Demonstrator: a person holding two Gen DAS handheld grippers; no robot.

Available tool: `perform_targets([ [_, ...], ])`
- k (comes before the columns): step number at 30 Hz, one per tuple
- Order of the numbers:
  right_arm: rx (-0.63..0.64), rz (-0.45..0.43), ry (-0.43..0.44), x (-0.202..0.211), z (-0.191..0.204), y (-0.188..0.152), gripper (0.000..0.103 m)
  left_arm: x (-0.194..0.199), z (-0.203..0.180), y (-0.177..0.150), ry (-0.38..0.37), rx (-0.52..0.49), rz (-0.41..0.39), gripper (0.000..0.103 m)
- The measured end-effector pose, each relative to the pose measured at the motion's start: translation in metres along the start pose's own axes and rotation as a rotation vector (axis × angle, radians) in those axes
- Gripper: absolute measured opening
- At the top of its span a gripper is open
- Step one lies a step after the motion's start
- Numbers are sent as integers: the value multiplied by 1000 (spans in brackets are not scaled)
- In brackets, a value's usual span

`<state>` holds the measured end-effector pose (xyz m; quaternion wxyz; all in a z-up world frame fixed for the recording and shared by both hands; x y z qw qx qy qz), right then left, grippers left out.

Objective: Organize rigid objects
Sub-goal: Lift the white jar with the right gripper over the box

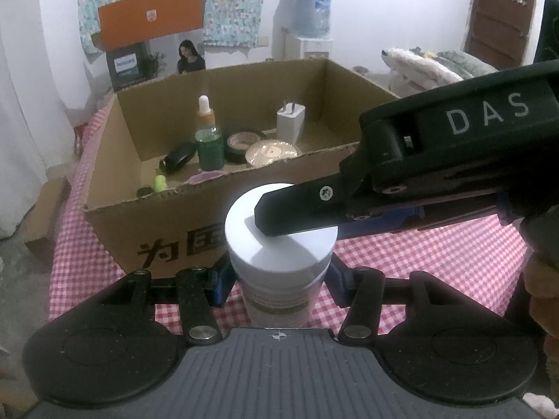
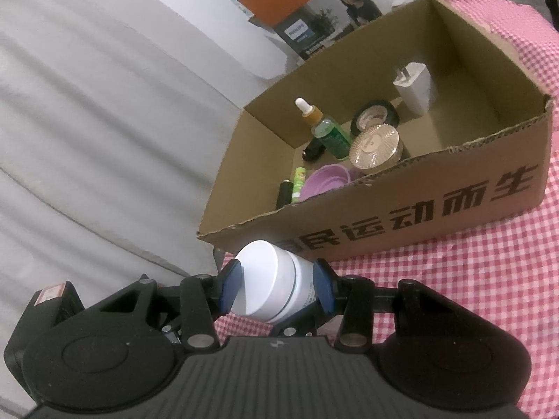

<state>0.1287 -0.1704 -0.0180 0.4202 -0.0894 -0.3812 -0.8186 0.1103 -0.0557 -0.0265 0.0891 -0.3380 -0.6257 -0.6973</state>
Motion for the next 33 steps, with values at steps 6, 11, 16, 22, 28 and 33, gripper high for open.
perform_targets([
  [6,41,-35,32,20,14,1,49,25,-6,9,8,-16,-54,53],
  [11,82,-83,60,41,30,1,49,45,-13,19,18,-36,-103,53],
  [16,126,-138,91,63,48,7,49,62,-19,37,21,-73,-173,53],
  [22,194,-210,103,86,68,28,49,67,-22,69,-15,-98,-226,53],
  [28,233,-261,80,99,73,60,49,51,-24,102,-77,-104,-244,53],
  [33,222,-260,51,92,60,93,49,18,-22,124,-131,-76,-194,53],
])
Point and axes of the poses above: each gripper's, at about its wrist camera, not at the fingertips, and x roughly against the way its jaws point, z to its left, y to its top, the point moved 4 cm from there along -x, roughly the way its jaws point, and after that the axes turned 9 degrees about -z, right-handed, at the moved point
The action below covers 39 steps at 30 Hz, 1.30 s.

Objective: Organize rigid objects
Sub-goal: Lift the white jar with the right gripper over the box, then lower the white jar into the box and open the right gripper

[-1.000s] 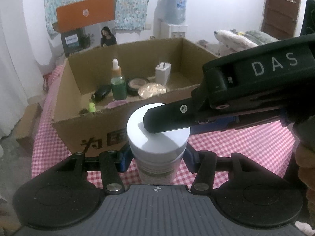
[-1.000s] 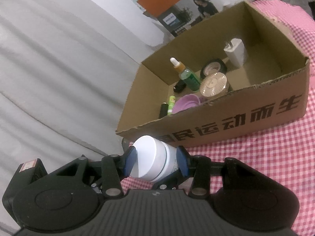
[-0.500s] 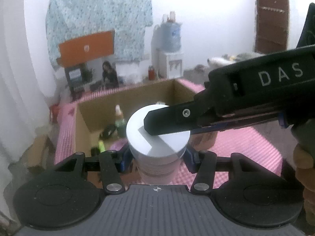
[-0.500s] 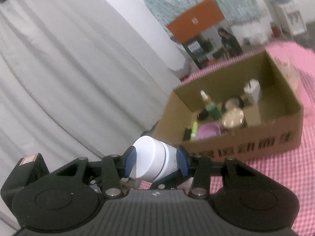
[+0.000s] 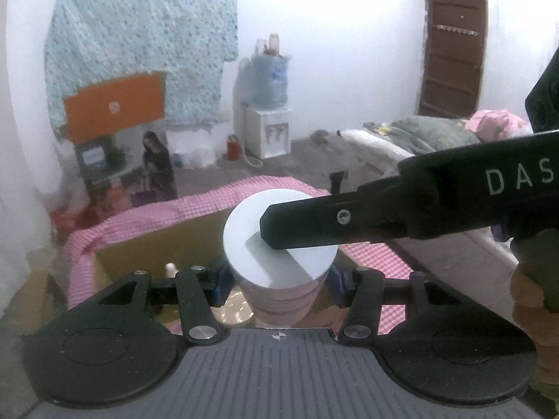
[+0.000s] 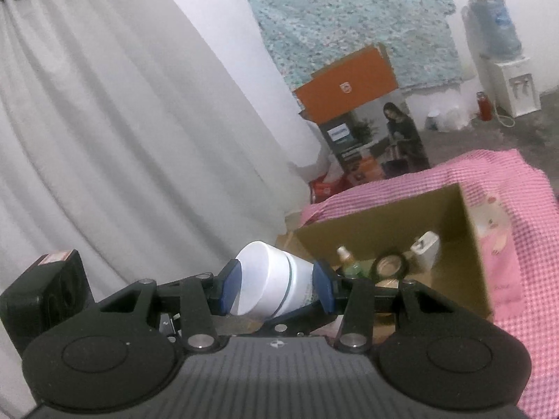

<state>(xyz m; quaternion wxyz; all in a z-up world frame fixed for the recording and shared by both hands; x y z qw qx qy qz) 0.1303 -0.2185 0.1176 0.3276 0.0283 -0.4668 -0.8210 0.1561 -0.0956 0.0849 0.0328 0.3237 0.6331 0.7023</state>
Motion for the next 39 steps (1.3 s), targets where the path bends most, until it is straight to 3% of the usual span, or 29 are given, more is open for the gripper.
perform_targets([
  [6,-52,59,-46,-30,-45,14,49,-55,10,-8,-43,68,117,53],
  [15,-137,178,-106,-70,-112,-2,49,-114,12,-40,-63,131,280,53],
  [21,-141,226,-149,-84,-136,-9,49,-132,9,-51,-67,138,325,53],
  [30,-96,230,-184,-91,-147,-5,49,-159,4,-60,-45,117,393,55],
  [36,-101,227,-183,-92,-156,-3,50,-160,2,-60,-57,95,375,67],
  [39,-102,218,-189,-91,-158,-2,50,-155,0,-55,-61,80,339,81],
])
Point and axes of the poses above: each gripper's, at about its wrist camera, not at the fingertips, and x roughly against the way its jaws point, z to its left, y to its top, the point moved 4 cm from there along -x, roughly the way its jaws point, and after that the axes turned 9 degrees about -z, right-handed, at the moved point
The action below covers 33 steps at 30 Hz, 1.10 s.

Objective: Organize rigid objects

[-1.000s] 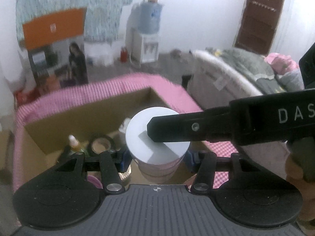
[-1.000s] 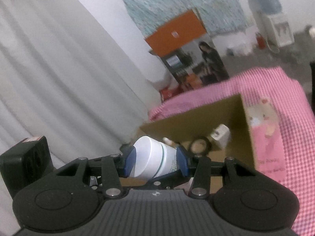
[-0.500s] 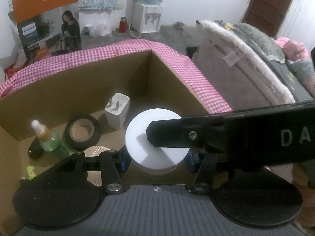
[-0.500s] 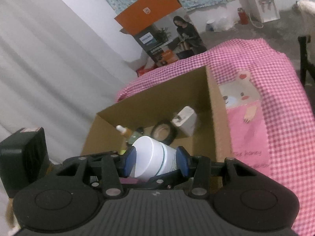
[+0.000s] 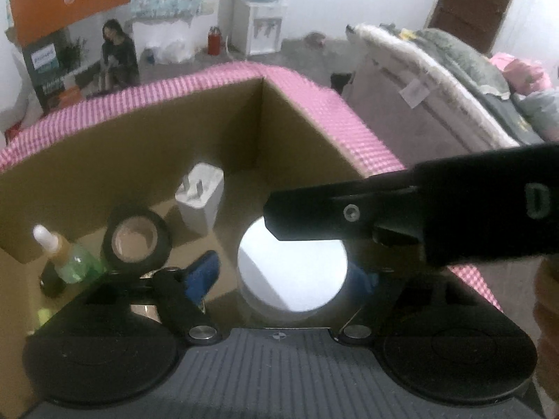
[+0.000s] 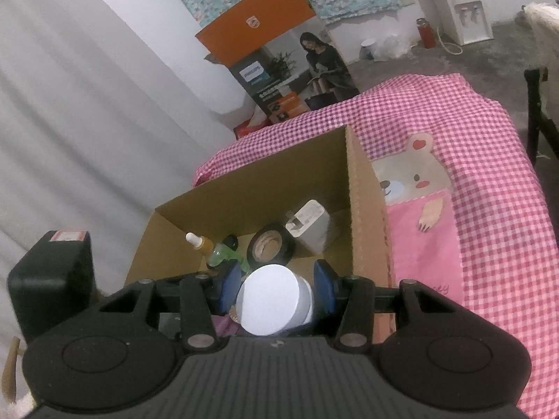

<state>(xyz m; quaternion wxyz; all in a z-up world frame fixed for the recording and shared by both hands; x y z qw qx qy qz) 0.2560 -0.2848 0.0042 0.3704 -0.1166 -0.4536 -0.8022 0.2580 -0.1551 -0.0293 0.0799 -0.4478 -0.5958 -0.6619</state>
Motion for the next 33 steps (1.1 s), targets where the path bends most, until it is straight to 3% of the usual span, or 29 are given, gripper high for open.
perform_targets([
  [5,12,-62,-13,16,3,4,57,19,-8,5,29,-65,-76,92],
  [12,31,-220,1,66,22,10,80,85,-15,-1,79,-149,-263,103],
  [19,38,-328,-13,112,45,-4,99,142,5,-13,51,-34,-310,103],
  [28,131,-345,-173,132,79,-51,103,173,40,-39,293,92,-289,103],
  [33,210,-335,-294,134,92,-69,103,179,42,-45,443,92,-272,103],
])
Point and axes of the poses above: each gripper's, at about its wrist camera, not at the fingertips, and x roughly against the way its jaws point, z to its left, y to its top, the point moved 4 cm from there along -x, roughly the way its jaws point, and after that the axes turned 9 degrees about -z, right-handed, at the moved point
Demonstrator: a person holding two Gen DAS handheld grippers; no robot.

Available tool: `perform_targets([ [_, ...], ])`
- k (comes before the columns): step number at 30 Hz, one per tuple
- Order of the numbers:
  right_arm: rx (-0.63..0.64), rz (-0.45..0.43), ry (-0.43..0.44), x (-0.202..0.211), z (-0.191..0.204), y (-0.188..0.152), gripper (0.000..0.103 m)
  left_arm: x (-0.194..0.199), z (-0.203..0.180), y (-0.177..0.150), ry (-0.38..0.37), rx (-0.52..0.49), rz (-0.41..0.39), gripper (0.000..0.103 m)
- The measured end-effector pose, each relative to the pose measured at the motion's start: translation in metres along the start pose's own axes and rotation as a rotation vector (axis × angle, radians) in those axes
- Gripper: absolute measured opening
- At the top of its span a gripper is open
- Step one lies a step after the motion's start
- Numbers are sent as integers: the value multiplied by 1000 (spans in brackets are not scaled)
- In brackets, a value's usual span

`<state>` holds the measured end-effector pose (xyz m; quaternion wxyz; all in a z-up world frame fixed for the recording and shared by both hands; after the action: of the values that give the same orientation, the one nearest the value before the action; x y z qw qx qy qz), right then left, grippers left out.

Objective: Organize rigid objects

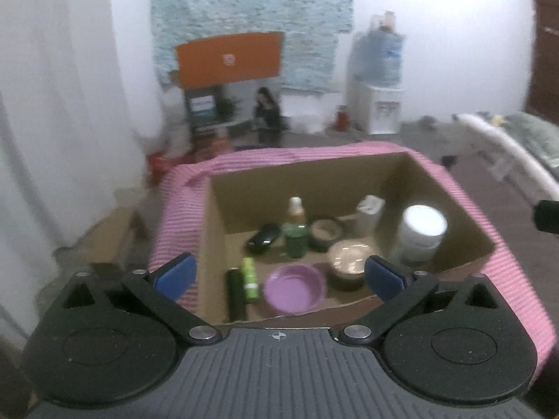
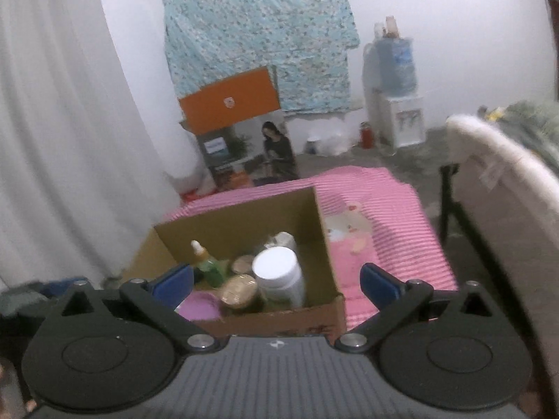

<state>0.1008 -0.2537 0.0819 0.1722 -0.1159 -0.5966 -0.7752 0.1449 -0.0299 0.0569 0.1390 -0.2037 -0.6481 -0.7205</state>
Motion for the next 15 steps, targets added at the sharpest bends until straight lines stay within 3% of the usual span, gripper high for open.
perform_targets([
  [3,73,-16,-47,6,9,-4,103,2,-1,-1,36,-19,-7,103],
  [8,179,-34,-126,10,20,1,103,5,1,-4,9,-36,-30,103],
  [15,192,-132,-114,17,26,18,103,5,3,-5,-22,0,-56,103],
])
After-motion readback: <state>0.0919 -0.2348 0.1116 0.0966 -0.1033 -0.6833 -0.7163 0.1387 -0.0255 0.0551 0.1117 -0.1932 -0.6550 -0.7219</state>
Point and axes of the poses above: each gripper's, at about its wrist camera, not at the fingertips, and x roughly against the way its jaws point, z to its left, y to its top, the point moved 4 cm from there along -x, roughly the way its jaws point, and after that the axes turned 9 degrees about -z, right-handed, at the moved point
